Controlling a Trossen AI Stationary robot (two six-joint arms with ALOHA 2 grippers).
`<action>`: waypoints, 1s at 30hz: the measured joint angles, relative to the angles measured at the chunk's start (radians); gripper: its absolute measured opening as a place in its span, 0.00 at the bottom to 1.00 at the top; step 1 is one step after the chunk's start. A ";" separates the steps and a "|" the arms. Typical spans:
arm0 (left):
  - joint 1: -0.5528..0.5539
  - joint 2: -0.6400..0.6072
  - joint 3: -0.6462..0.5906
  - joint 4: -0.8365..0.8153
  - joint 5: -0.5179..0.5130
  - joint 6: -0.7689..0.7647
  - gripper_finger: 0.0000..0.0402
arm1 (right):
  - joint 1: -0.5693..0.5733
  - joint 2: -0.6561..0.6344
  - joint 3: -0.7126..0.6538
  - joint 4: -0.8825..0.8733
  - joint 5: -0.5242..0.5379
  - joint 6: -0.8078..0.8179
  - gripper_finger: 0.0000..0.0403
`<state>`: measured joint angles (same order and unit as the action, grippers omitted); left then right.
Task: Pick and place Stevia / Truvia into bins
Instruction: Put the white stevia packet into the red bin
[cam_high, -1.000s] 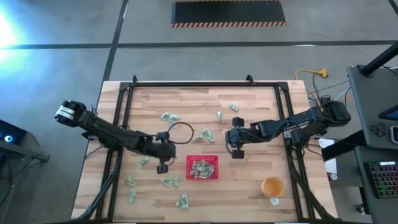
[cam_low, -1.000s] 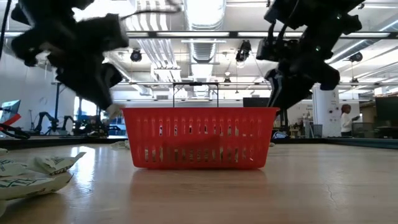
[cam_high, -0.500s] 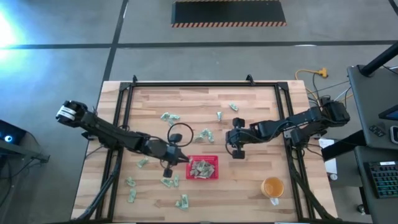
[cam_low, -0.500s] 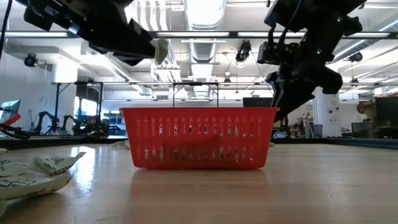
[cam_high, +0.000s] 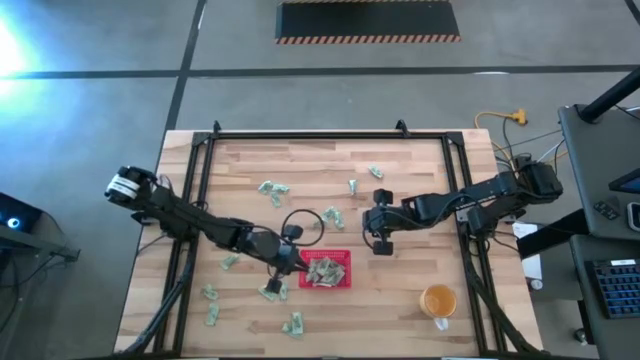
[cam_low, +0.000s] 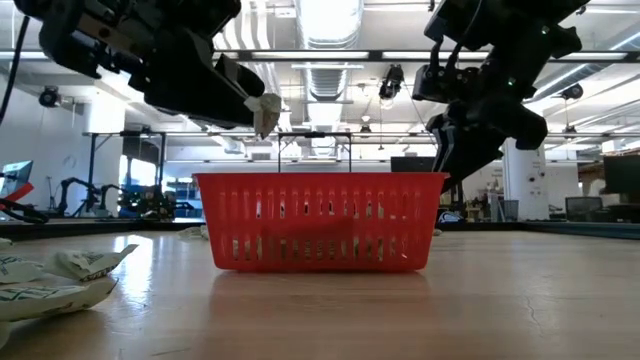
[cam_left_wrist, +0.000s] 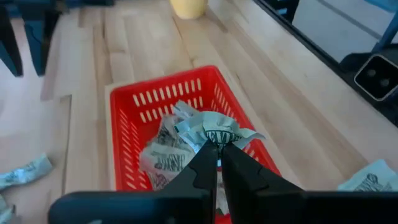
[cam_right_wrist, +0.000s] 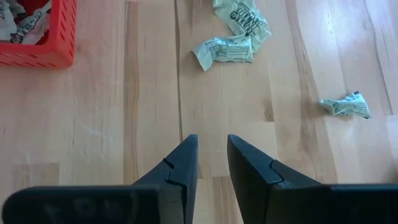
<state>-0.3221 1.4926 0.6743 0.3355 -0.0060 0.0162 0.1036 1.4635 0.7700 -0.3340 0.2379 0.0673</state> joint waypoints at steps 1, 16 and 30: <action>0.000 0.000 0.000 0.001 0.000 0.000 0.00 | 0.000 0.000 0.000 0.001 0.000 -0.001 0.18; 0.001 0.000 -0.002 -0.003 -0.014 0.026 0.11 | 0.000 0.000 0.000 0.035 0.000 -0.030 0.20; 0.001 -0.023 -0.005 -0.069 -0.038 0.016 0.40 | -0.146 0.000 -0.078 0.344 0.286 0.167 0.26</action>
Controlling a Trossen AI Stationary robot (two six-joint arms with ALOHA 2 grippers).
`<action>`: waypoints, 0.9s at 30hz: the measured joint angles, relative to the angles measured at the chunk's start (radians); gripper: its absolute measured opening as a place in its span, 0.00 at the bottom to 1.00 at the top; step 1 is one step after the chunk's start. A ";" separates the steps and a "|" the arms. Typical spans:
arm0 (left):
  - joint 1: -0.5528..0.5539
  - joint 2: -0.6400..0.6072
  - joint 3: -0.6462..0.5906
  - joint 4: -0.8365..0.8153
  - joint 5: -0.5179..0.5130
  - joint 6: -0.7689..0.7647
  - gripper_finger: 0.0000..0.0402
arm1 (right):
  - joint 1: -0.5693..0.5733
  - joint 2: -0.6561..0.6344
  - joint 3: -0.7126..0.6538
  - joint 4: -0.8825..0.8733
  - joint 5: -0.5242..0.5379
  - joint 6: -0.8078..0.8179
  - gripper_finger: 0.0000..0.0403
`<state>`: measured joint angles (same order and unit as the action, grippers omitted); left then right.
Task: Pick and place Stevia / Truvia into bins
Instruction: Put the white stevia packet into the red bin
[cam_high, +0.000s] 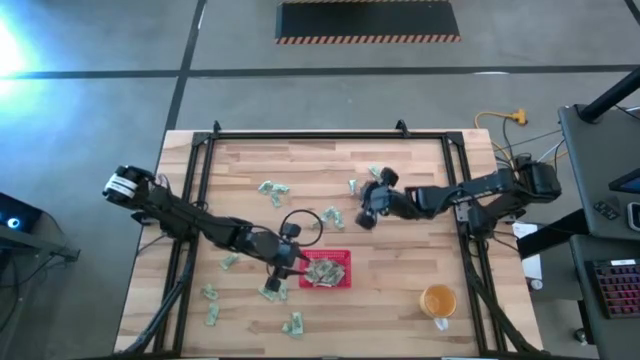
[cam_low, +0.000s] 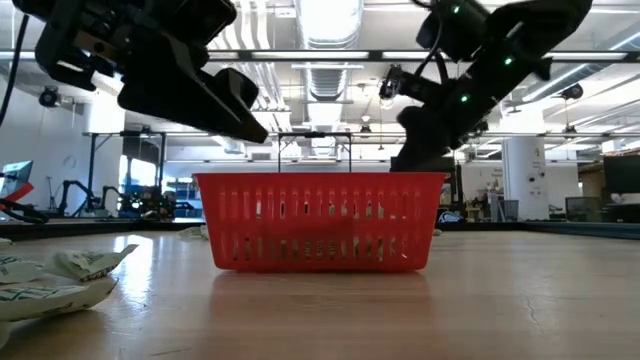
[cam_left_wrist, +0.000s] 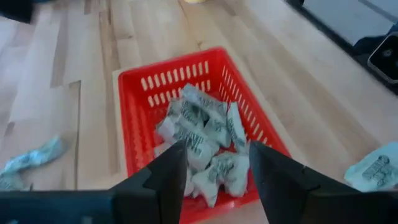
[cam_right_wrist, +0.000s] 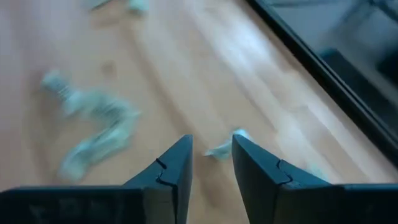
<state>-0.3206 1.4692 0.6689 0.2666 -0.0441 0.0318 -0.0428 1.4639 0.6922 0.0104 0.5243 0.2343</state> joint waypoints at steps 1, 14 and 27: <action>0.000 -0.009 0.000 -0.018 -0.009 -0.005 0.40 | -0.023 0.000 -0.001 0.003 -0.001 0.032 0.27; 0.000 -0.222 -0.006 -0.298 -0.103 -0.187 0.40 | -0.166 0.157 0.021 0.098 -0.143 0.092 0.33; -0.006 -0.299 -0.035 -0.333 -0.126 -0.285 0.40 | -0.196 0.375 0.162 0.031 -0.167 0.070 0.44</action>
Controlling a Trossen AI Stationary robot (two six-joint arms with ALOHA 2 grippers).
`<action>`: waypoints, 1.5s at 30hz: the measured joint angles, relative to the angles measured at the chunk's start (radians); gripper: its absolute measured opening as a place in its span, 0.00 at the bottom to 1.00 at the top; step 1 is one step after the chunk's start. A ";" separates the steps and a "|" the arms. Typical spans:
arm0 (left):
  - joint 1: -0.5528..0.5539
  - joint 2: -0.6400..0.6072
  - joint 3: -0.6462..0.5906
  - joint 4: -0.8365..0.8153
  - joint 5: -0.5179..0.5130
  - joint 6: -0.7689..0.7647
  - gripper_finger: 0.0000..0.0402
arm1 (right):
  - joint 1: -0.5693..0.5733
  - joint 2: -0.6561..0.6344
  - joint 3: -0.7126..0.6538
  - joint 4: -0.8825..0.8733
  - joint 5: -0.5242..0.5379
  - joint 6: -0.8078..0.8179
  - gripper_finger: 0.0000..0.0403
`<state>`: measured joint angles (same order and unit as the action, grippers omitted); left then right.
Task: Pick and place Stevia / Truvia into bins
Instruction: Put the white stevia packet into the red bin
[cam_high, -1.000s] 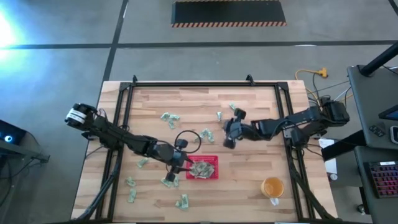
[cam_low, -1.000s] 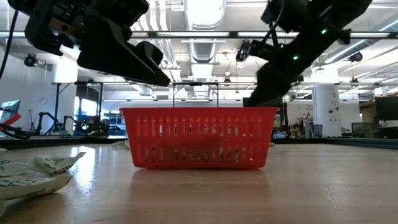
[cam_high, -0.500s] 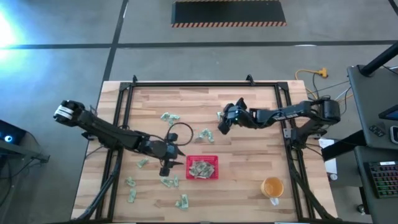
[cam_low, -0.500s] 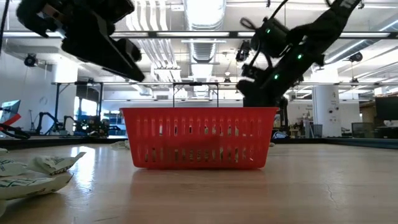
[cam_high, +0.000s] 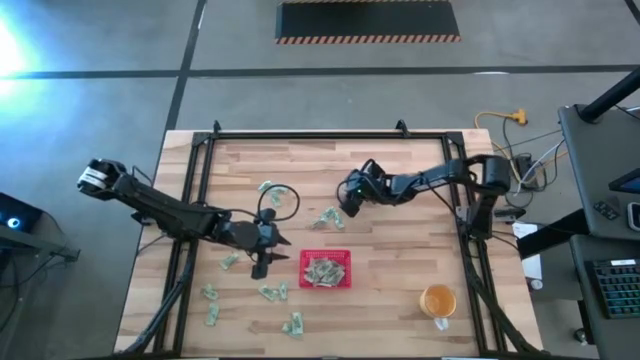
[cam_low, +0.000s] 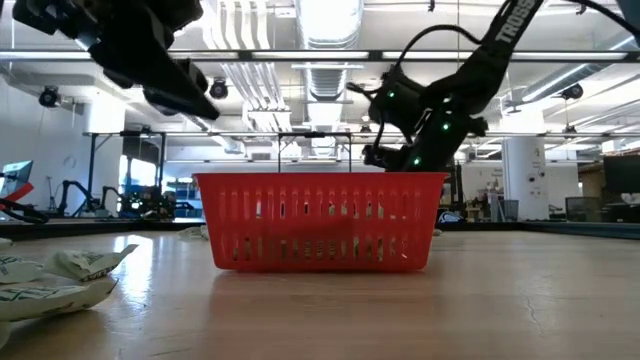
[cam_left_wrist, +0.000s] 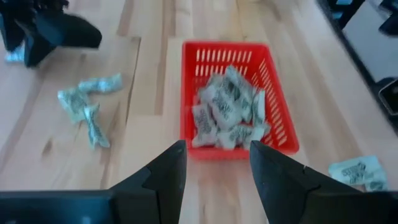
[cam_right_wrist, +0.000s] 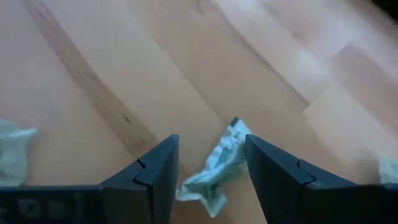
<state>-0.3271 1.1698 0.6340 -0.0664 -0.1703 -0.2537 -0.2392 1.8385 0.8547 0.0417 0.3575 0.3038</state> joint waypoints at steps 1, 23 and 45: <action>-0.002 0.000 -0.003 -0.012 0.000 -0.003 0.40 | -0.001 0.007 0.011 -0.019 0.000 0.003 0.45; -0.011 0.024 -0.001 -0.027 0.001 -0.006 0.40 | -0.005 -0.003 0.059 -0.143 -0.025 -0.101 0.03; -0.011 0.023 -0.015 -0.101 0.000 -0.032 0.40 | 0.232 -0.208 0.059 -0.119 -0.549 -0.408 0.02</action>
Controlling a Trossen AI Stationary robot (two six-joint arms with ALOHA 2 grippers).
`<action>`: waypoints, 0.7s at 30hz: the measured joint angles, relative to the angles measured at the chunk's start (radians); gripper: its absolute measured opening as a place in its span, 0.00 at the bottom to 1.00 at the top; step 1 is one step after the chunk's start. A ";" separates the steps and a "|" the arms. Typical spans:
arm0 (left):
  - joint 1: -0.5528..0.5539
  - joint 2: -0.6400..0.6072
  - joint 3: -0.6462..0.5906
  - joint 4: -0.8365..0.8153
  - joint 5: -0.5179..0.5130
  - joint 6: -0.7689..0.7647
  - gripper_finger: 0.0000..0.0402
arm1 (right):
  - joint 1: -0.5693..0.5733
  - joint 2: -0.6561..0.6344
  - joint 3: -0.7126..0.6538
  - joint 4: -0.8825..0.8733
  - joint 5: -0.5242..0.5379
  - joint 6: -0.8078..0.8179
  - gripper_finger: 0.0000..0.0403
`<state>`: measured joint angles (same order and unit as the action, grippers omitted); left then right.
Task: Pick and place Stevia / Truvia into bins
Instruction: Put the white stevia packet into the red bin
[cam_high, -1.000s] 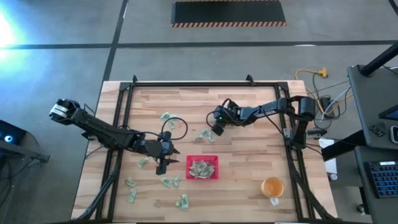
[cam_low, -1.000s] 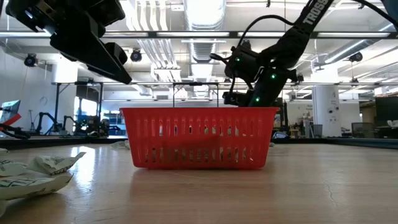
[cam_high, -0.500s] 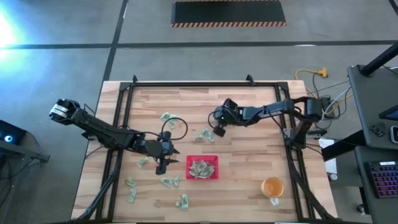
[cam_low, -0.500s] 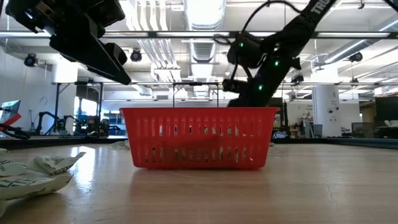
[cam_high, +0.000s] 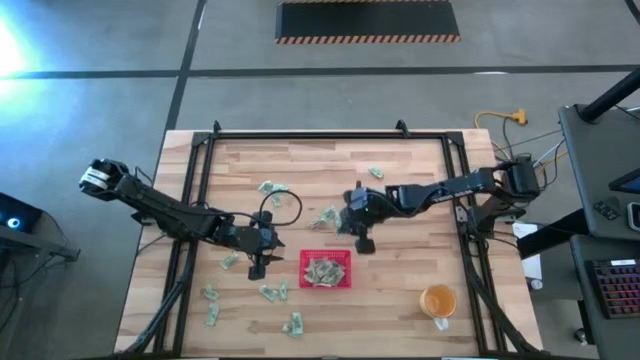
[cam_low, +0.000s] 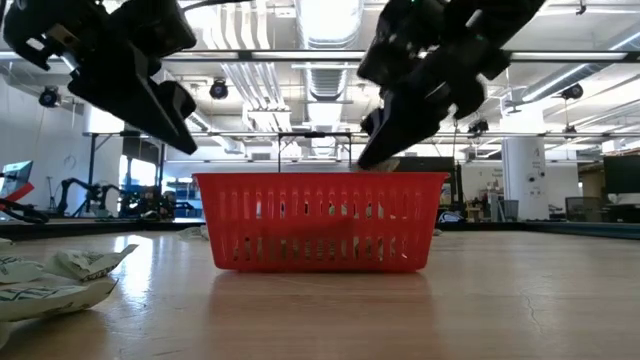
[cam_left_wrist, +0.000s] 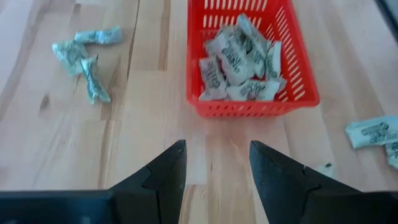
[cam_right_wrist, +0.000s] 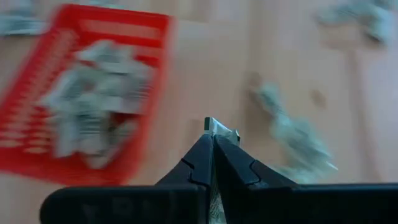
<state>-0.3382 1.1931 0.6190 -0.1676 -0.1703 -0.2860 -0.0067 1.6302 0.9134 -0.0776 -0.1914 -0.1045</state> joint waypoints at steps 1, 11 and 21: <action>0.000 0.000 -0.006 0.000 0.000 -0.004 0.40 | 0.016 -0.001 0.000 0.010 -0.017 -0.009 0.02; 0.000 0.000 -0.070 -0.001 0.001 -0.089 0.40 | 0.140 0.006 0.066 0.042 -0.075 -0.037 0.02; 0.000 0.003 -0.072 0.001 0.008 -0.125 0.40 | 0.226 0.006 0.067 0.089 -0.080 -0.079 0.02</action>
<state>-0.3382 1.1961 0.5474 -0.1664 -0.1623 -0.4113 0.2192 1.6364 0.9809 0.0116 -0.2710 -0.1832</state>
